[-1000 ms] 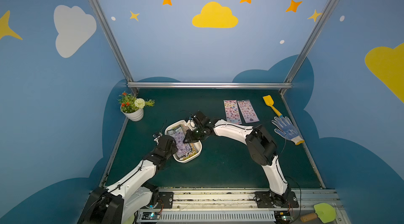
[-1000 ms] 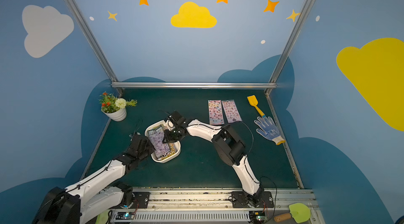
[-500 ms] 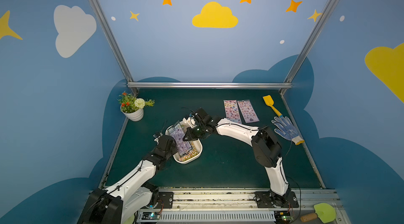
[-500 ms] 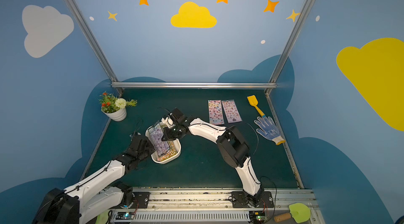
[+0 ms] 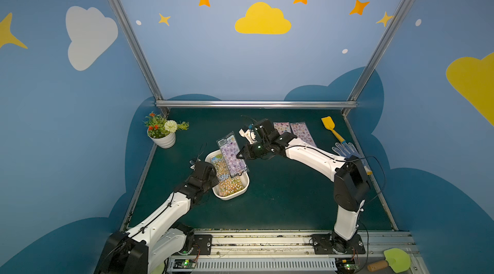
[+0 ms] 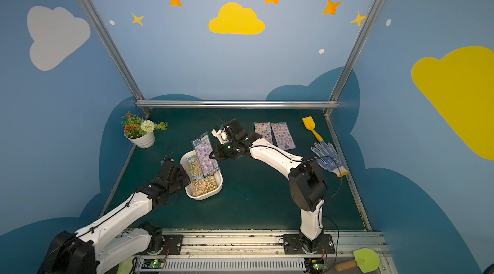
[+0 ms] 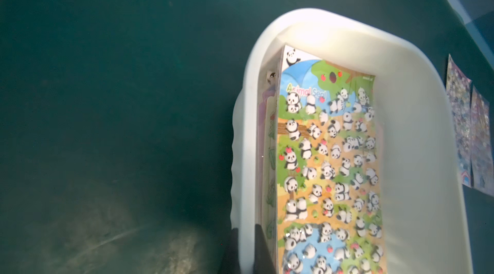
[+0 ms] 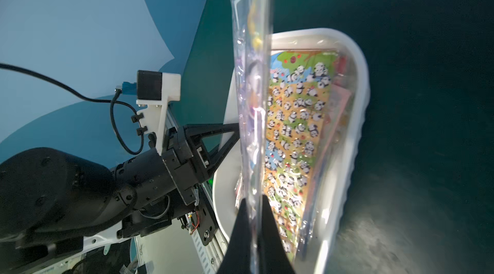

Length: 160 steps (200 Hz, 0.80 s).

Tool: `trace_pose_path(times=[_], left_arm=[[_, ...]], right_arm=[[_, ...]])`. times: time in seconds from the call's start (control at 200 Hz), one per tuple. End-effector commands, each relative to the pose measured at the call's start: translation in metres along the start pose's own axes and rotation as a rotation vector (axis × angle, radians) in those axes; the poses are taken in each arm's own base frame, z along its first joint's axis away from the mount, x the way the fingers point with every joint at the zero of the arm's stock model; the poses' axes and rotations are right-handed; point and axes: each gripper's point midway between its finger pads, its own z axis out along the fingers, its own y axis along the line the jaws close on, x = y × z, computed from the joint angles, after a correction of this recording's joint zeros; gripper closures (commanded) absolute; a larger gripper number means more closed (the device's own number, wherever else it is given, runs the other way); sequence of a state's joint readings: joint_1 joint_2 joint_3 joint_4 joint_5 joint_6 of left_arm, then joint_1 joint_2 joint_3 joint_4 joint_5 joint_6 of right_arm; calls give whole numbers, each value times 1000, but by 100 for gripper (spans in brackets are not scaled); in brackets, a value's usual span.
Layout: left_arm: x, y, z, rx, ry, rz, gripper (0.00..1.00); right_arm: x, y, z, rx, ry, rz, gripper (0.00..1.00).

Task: Take the stickers out of the storage box
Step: Place the sticker at the center of the board.

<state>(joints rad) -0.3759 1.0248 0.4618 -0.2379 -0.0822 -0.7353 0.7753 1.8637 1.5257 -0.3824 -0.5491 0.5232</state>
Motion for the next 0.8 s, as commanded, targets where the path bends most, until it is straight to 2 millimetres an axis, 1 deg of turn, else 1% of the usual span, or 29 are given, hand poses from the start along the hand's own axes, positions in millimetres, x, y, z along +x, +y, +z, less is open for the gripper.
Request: trace_pose_path(times=[0.0,0.045,0.155,0.235,0.35,0.431,0.541,0.711,0.796], left_arm=[[-2,-27,-3,73,27,43,96],[1,-32,-2,81,39,58,96],[10,-42,-1,86,58,95,96],[15,-43,0,78,64,108,96],[20,-40,-1,53,59,122,96],[21,-32,-4,22,41,123,96],[25,-26,-6,13,28,115,96],[30,-18,-5,-6,36,123,96],[29,-12,-5,-33,27,140,96]], right_arm=[[-17,-5,-31,-25,-63,12,97],[-23,-11,-40,-27,-84,26,97],[-42,-34,-63,-27,-138,82,97],[-56,-54,-78,-31,-177,127,97],[-72,-80,-92,-39,-210,173,97],[-80,-101,-96,-32,-214,206,98],[-88,-130,-94,-15,-208,250,98],[-96,-160,-84,1,-192,288,98],[-98,-176,-78,10,-184,307,99]])
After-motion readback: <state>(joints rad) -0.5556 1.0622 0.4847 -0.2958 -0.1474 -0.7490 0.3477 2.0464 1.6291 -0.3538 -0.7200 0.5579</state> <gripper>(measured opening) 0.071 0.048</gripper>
